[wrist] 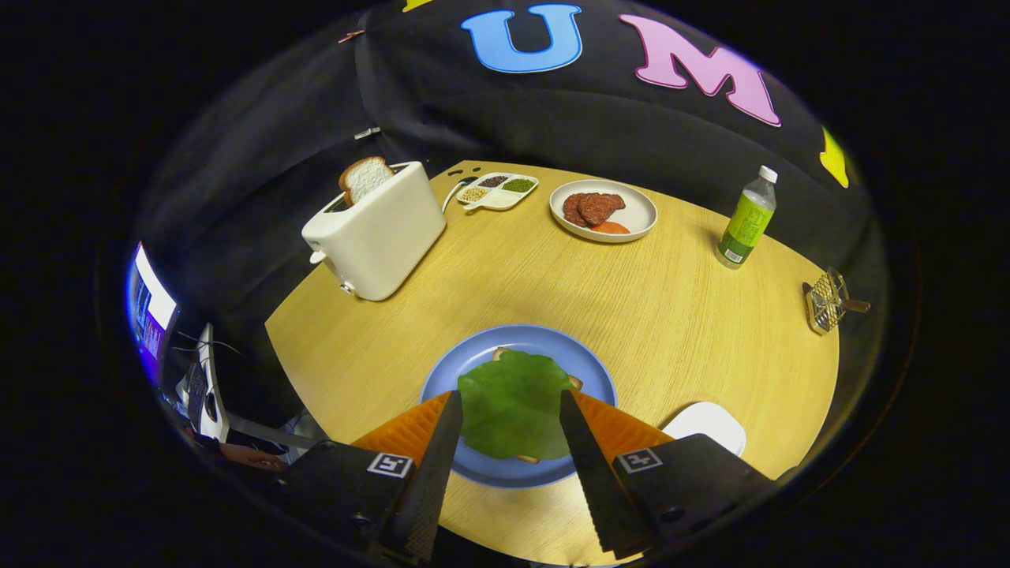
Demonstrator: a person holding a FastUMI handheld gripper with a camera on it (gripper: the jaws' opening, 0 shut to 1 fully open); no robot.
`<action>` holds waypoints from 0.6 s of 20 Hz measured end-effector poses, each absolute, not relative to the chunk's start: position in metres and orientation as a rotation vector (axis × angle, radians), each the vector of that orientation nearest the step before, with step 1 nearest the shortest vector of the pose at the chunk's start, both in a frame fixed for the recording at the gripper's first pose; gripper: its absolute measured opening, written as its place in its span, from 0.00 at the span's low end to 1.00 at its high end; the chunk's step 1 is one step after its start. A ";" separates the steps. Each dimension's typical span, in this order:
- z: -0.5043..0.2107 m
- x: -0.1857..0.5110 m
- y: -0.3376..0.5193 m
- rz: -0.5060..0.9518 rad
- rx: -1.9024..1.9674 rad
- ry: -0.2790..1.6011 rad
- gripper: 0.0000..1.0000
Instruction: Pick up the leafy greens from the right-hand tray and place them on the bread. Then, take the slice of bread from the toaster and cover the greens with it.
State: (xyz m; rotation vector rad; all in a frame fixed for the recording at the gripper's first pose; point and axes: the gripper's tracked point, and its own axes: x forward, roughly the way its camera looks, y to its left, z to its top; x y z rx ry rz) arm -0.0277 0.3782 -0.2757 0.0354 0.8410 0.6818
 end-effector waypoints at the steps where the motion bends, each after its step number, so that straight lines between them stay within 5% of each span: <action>1: -0.273 -0.028 0.378 0.681 0.035 0.829 0.80; 12: -0.166 -0.011 0.369 0.628 0.090 0.418 0.81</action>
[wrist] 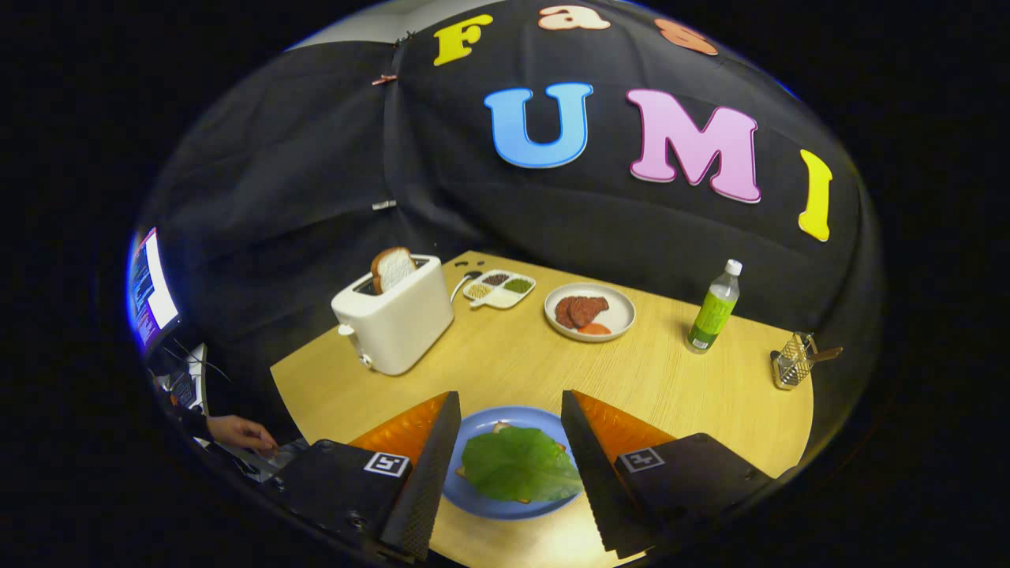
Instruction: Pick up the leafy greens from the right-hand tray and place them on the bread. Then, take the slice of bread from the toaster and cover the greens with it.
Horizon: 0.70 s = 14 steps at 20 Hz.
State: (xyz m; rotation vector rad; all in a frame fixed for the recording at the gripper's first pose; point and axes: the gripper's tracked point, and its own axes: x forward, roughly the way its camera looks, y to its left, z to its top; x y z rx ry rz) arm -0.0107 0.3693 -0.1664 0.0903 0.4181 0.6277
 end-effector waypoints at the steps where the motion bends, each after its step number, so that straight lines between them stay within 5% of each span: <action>1: -0.159 -0.011 0.368 0.620 0.095 0.396 0.81; 8: -0.124 -0.010 0.389 0.656 0.098 0.395 0.82; 14: -0.085 0.024 0.490 0.770 0.068 0.380 0.82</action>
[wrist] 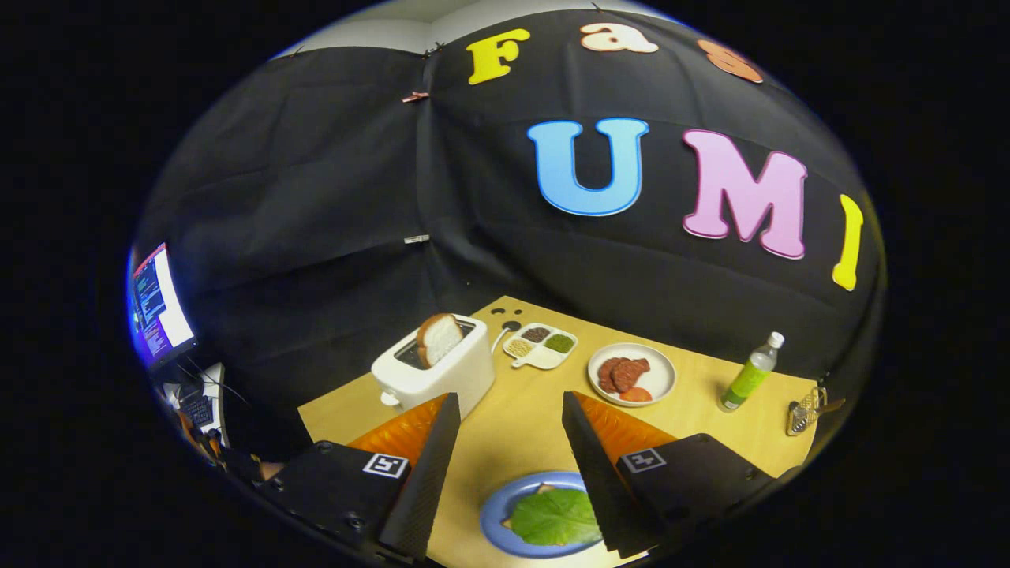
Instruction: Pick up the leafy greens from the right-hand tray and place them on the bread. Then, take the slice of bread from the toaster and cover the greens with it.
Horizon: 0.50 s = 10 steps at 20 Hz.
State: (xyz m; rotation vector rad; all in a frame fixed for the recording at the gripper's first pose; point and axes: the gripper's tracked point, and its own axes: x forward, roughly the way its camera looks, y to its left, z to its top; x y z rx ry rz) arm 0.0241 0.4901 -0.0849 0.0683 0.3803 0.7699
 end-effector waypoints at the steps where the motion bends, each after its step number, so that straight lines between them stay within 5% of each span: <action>1: -0.083 0.027 0.510 0.791 0.054 0.384 0.82; 10: -0.095 0.054 0.654 0.873 0.000 0.448 0.82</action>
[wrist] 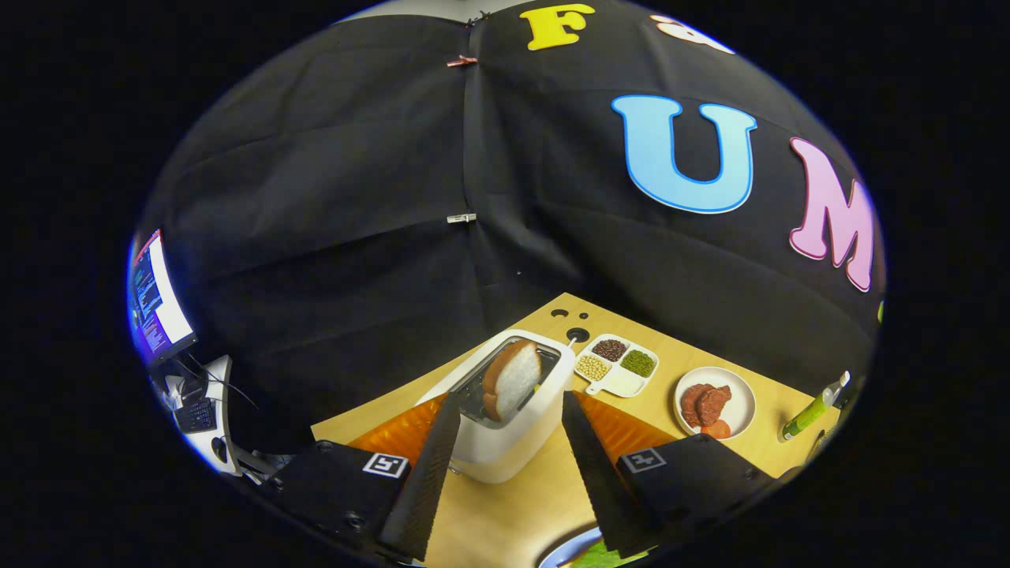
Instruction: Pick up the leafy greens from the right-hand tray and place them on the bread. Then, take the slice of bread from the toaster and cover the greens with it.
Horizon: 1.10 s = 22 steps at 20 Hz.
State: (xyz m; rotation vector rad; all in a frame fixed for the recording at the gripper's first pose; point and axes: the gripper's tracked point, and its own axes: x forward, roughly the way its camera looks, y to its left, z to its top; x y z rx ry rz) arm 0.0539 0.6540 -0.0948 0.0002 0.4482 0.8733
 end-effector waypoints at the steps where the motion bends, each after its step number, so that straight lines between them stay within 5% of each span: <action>1: -0.100 0.059 0.668 0.870 -0.007 0.458 0.82; 14: -0.172 0.120 0.720 0.663 -0.112 0.656 0.78; 20: -0.182 0.124 0.722 0.651 -0.104 0.690 0.22; 22: -0.170 0.122 0.718 0.657 -0.076 0.673 0.17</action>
